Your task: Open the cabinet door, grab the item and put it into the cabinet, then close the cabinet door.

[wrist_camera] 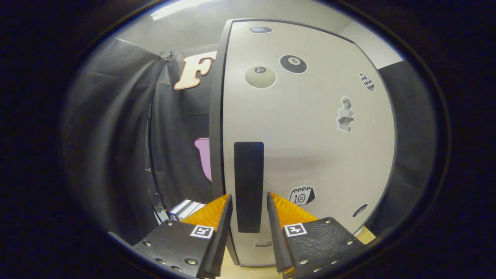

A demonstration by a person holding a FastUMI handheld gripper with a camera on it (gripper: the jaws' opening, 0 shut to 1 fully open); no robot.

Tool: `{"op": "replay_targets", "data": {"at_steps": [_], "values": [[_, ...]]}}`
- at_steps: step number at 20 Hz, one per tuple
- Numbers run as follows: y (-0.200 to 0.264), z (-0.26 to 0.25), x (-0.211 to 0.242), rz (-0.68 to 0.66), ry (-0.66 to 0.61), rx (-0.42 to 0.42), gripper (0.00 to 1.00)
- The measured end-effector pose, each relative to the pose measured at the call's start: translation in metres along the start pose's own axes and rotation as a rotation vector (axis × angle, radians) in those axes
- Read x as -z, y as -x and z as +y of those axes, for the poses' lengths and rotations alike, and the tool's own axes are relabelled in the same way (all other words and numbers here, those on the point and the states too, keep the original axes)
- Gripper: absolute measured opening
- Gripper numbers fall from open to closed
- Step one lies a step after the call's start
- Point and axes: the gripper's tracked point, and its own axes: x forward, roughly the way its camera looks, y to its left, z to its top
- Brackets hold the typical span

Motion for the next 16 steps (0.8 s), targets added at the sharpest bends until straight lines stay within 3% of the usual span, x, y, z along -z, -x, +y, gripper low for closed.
{"op": "replay_targets", "data": {"at_steps": [2, 5, 8, 9, 13, 16], "values": [[0.003, -0.001, 0.001, 0.014, 0.002, 0.003, 0.51], [-0.003, 0.0, 0.001, 0.0, 0.001, 0.018, 0.33], [-0.002, 0.0, 0.002, 0.003, -0.006, 0.032, 0.33], [-0.002, 0.0, 0.002, 0.003, -0.017, 0.029, 0.27], [-0.001, -0.002, 0.004, 0.033, -0.037, 0.022, 0.27], [0.004, -0.001, 0.005, 0.037, -0.053, 0.022, 0.18]]}}
